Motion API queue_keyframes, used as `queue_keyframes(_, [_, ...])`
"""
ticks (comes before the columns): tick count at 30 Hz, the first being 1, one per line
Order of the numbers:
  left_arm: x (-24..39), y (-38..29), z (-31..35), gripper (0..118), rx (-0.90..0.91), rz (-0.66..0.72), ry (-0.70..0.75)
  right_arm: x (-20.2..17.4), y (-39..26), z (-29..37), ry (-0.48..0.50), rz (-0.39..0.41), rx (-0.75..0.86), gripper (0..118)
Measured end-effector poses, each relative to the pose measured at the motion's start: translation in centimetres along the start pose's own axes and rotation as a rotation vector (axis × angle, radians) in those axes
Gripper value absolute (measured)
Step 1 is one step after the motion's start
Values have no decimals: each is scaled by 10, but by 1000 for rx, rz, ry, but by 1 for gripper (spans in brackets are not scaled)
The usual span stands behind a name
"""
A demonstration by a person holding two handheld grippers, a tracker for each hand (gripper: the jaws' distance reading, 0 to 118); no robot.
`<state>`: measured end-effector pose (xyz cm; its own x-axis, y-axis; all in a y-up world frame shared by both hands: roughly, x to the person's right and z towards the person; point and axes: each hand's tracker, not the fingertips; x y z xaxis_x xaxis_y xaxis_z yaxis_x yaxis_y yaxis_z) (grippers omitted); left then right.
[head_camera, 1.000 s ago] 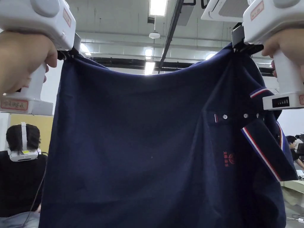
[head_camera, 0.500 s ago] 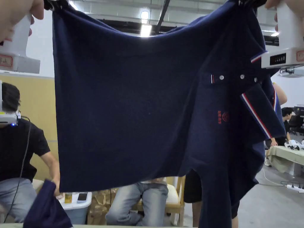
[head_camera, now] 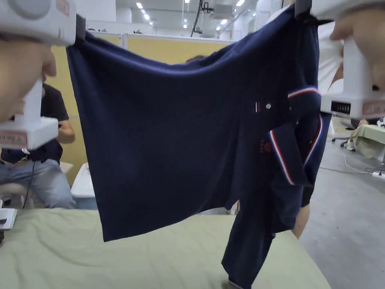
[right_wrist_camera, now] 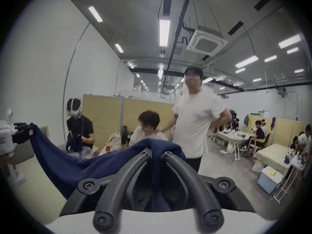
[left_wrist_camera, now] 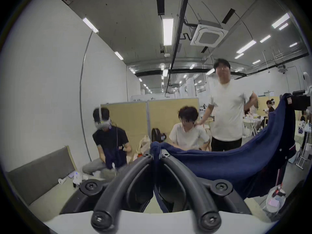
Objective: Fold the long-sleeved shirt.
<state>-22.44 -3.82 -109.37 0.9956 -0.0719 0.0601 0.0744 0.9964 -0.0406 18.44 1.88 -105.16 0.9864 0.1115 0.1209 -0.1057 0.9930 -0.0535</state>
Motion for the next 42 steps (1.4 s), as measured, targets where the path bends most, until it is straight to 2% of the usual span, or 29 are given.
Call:
queue_keyframes(6, [-1, -166, 20, 1, -185, 21, -33, -16, -177, 16, 45, -35, -216, 10])
queue_keyframes(11, [12, -302, 88, 1, -327, 12, -81, -40, -337, 68, 52, -22, -411, 10])
queue_keyframes(15, [23, -388, 150, 1, -484, 38, -93, -53, -428, 127, 78, -131, -533, 10])
queue_keyframes(16, [23, -404, 165, 1, -511, 37, -87, -58, -444, 147, 82, -132, -557, 10])
queue_keyframes(18, [18, -436, 191, 1, -556, 73, -85, -63, -469, 178, 67, -126, -599, 10])
queue_keyframes(21, [15, -476, 236, 1, -633, 97, -61, -66, -498, 227, 54, -186, -688, 10])
queue_keyframes(23, [13, -498, 266, 1, -694, 65, -88, -66, -519, 259, 59, -242, -743, 10])
queue_keyframes(24, [12, -506, 279, 1, -698, 61, -89, -68, -516, 278, 76, -244, -764, 10])
queue_keyframes(32, [-29, -533, 366, 1, -767, 86, -32, -63, -552, 387, 49, -191, -821, 9])
queue_keyframes(34, [-35, -531, 381, 1, -777, 67, -20, -59, -559, 404, 32, -168, -835, 9])
queue_keyframes(38, [-40, -532, 405, 1, -789, 37, -33, -50, -581, 429, 22, -202, -864, 9])
queue_keyframes(40, [-39, -533, 412, 1, -802, 26, -47, -51, -591, 438, 18, -152, -888, 8])
queue_keyframes(42, [-38, -537, 418, 1, -805, 16, -61, -50, -595, 446, 17, -139, -890, 8])
